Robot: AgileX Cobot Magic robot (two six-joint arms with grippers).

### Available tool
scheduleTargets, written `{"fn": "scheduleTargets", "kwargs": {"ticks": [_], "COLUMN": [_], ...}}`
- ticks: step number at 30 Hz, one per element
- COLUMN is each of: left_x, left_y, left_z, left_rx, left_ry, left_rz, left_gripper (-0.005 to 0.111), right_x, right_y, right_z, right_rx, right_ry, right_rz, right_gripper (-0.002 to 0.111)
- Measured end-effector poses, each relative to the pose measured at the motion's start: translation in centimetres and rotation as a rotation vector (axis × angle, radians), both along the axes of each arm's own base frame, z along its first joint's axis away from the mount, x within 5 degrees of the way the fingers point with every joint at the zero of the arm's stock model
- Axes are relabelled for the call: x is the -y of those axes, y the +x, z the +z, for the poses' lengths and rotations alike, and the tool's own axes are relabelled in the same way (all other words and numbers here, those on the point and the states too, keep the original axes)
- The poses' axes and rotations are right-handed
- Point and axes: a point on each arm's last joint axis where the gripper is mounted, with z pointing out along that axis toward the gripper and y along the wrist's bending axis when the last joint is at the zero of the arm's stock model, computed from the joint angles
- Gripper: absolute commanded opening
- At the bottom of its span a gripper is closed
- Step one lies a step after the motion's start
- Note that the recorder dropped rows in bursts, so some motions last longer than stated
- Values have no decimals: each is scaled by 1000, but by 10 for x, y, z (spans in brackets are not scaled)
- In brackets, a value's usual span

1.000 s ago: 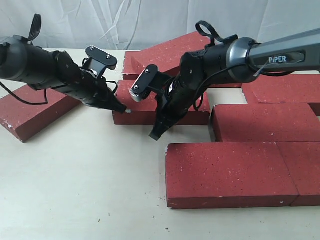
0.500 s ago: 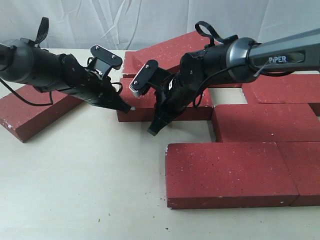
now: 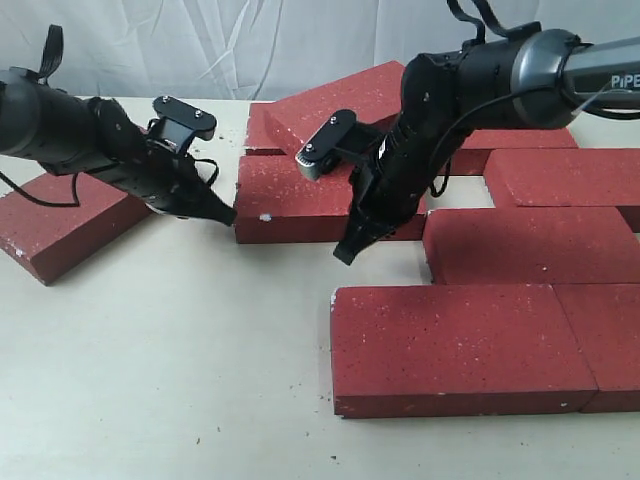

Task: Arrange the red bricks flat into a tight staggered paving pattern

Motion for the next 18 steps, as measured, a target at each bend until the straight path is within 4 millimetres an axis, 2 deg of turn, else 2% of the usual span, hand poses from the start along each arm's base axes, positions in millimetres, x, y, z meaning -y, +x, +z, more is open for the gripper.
{"fn": "scheduleTargets", "kwargs": {"ticks": [3,8,18], "left_x": [15,31,35], "left_y": [1,-3,-1], "left_z": [-5,-7,-6], "left_rx": [-10,1,46], "left_ry": [-2,-1,1], "left_rz": [-35,-71,-67], "left_gripper": [0,0,0], "right_x": [-1,4,12], "right_y": [5,10,14], "right_z": [-11,-12,-13], "right_rx": [13,41,50], "right_ry": [8,4,-13], "right_rz": [-10,-15,-22], "right_gripper": [-1,-1,-1]}}
